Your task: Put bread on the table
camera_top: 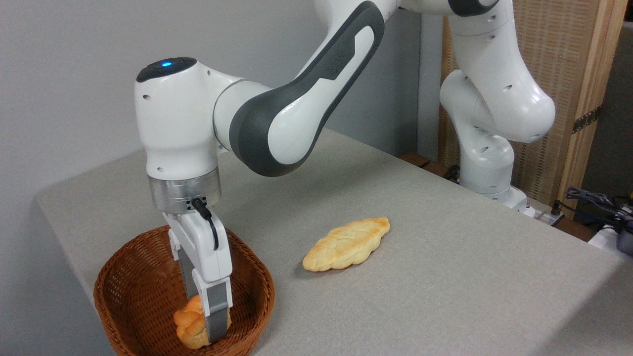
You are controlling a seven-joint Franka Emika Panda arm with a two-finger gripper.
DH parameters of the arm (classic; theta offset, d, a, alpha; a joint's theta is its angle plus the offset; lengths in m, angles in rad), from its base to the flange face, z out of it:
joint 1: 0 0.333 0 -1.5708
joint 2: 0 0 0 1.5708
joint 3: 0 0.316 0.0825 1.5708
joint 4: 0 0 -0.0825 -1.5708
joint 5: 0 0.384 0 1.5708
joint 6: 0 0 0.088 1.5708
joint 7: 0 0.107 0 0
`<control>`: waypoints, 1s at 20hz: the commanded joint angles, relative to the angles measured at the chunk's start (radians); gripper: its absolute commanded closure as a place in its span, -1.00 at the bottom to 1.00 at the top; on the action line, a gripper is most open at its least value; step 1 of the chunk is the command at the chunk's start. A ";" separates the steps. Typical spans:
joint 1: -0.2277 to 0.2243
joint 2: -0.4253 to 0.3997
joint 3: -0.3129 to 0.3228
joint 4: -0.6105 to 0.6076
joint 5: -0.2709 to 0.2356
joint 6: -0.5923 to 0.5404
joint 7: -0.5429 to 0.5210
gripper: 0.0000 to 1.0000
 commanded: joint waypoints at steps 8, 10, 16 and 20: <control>0.000 0.005 0.000 0.011 0.007 0.001 -0.005 0.10; 0.000 0.000 0.000 0.011 0.007 -0.001 -0.005 0.10; 0.004 -0.064 0.006 0.013 -0.034 -0.030 -0.124 0.07; 0.004 -0.164 0.000 0.013 -0.043 -0.184 -0.148 -0.04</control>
